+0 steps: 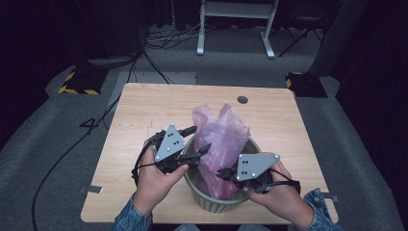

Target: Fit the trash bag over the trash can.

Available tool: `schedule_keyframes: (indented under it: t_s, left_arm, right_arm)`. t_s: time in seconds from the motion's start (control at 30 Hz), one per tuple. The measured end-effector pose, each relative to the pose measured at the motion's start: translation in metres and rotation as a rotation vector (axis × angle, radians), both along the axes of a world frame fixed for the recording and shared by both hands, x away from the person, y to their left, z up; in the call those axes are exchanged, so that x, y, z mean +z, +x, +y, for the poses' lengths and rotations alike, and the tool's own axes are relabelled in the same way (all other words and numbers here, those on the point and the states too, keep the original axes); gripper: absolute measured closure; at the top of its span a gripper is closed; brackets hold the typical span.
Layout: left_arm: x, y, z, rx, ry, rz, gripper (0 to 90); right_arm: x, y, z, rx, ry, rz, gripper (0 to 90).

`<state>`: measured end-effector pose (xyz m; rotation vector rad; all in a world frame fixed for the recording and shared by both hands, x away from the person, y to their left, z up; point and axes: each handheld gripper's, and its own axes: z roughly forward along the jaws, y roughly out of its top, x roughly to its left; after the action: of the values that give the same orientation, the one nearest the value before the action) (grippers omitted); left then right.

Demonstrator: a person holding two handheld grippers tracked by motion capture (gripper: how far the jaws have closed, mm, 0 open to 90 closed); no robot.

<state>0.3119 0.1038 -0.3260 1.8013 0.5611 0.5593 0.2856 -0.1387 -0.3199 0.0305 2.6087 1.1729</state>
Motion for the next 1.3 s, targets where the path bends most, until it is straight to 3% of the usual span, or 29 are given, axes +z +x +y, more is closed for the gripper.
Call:
schedule_keyframes:
  t_s: [0.07, 0.23, 0.4, 0.53, 0.63, 0.8, 0.9, 1.0, 1.1, 1.23, 1.3]
  left_arm:
    - [0.000, 0.001, -0.002, -0.011, 0.006, 0.012, 45.8]
    - [-0.001, -0.005, -0.005, -0.072, 0.024, 0.001, 88.7]
    - [0.000, -0.017, -0.002, -0.090, 0.023, -0.005, 90.0]
    - [0.003, -0.028, 0.002, -0.096, -0.004, -0.038, 90.0]
    - [0.005, -0.037, 0.004, -0.117, -0.023, -0.059, 90.0]
    - [0.004, -0.049, 0.001, -0.152, 0.011, -0.065, 90.0]
    - [0.002, -0.052, -0.001, -0.174, 0.010, -0.060, 90.0]
    - [0.001, -0.056, -0.004, -0.193, 0.020, -0.060, 90.0]
    - [0.001, -0.058, -0.009, -0.211, 0.019, -0.064, 90.0]
    - [0.001, -0.064, -0.015, -0.243, 0.029, -0.066, 90.0]
    - [0.001, -0.065, -0.018, -0.260, 0.033, -0.062, 90.0]
  right_arm:
    - [0.001, -0.002, 0.001, 0.017, 0.000, -0.007, 88.1]
    - [0.002, -0.005, -0.002, 0.016, 0.007, -0.012, 88.0]
    - [0.001, -0.003, -0.011, -0.021, 0.023, -0.002, 83.4]
    - [0.002, -0.001, -0.022, -0.108, 0.082, 0.034, 60.2]
    - [0.006, 0.000, -0.030, -0.153, 0.103, 0.020, 57.5]
    - [0.009, 0.014, -0.042, -0.240, 0.126, 0.025, 57.3]
    - [0.008, 0.025, -0.046, -0.290, 0.140, 0.042, 54.4]
    - [0.016, 0.027, -0.048, -0.300, 0.184, 0.059, 49.3]
    - [0.032, 0.024, -0.047, -0.294, 0.221, 0.036, 46.5]
    - [0.045, 0.024, -0.038, -0.284, 0.229, 0.007, 46.7]
    - [0.048, 0.029, -0.033, -0.285, 0.227, 0.002, 52.0]
